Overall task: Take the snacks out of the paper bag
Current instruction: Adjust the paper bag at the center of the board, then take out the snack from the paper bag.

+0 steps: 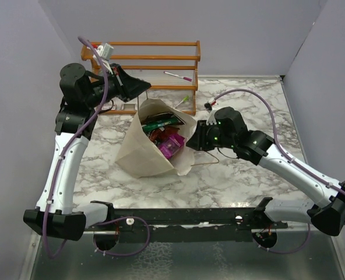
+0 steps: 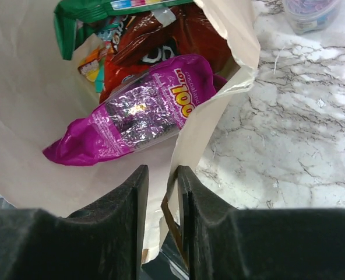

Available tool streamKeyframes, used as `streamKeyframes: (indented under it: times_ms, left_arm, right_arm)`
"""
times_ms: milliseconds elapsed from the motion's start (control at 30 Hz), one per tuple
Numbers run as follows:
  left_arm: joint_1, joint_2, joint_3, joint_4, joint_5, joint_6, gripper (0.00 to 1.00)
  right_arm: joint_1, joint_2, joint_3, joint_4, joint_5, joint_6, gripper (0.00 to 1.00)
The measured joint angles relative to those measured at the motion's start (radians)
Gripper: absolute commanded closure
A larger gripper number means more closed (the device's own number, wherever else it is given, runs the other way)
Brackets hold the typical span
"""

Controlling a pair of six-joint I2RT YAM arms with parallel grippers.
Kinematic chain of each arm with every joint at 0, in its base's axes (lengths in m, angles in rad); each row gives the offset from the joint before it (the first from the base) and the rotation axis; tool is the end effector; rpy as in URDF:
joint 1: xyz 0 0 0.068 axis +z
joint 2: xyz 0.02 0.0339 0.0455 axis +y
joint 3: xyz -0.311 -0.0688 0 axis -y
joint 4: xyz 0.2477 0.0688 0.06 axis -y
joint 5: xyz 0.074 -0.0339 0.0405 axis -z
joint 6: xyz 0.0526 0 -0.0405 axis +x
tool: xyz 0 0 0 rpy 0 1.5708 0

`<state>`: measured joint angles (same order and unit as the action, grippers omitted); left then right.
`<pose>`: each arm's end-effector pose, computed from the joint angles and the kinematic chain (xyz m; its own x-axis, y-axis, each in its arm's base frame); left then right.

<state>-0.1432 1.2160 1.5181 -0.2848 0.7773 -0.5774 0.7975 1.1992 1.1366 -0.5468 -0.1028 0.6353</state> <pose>0.2343 -0.0711 0.5380 -0.4200 -0.3325 -0.8444 0.6761 0.5059 -0.5356 0.1789 0.1910 0.3754 -0.7791 0.0469 -0.6251 -0.3830 0.7538 0.5339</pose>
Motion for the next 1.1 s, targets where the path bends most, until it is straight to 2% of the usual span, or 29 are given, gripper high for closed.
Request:
streamKeyframes:
  times_ms: [67, 200, 333, 500, 633, 800, 933, 1100]
  left_arm:
    - [0.0, -0.02, -0.065, 0.104, 0.049, -0.053, 1.0]
    - [0.0, -0.049, -0.151, 0.244, 0.111, -0.129, 1.0]
    - [0.0, -0.074, -0.183, 0.285, 0.144, -0.152, 1.0]
    - [0.0, -0.099, -0.22, 0.313, 0.171, -0.166, 1.0]
    - [0.0, -0.112, -0.241, 0.329, 0.19, -0.176, 1.0]
    - [0.0, -0.121, -0.253, 0.329, 0.206, -0.18, 1.0]
    - [0.0, -0.121, -0.257, 0.322, 0.223, -0.181, 1.0]
    - [0.0, -0.129, -0.257, 0.274, 0.229, -0.144, 1.0]
  right_arm:
    - [0.0, -0.003, -0.014, 0.0, 0.001, -0.005, 0.65]
    - [0.0, -0.047, -0.027, -0.047, 0.031, -0.055, 0.43]
    - [0.0, -0.117, 0.005, -0.12, 0.095, -0.16, 0.35]
    - [0.0, -0.133, 0.136, -0.15, 0.109, -0.335, 0.34]
    - [0.026, -0.112, 0.187, -0.1, 0.004, -0.472, 0.31]
    - [0.099, -0.071, 0.137, 0.036, -0.123, -0.64, 0.32]
    - [0.1, -0.058, 0.055, 0.126, -0.197, -0.792, 0.32]
    - [0.1, -0.061, -0.039, 0.203, -0.246, -1.045, 0.41]
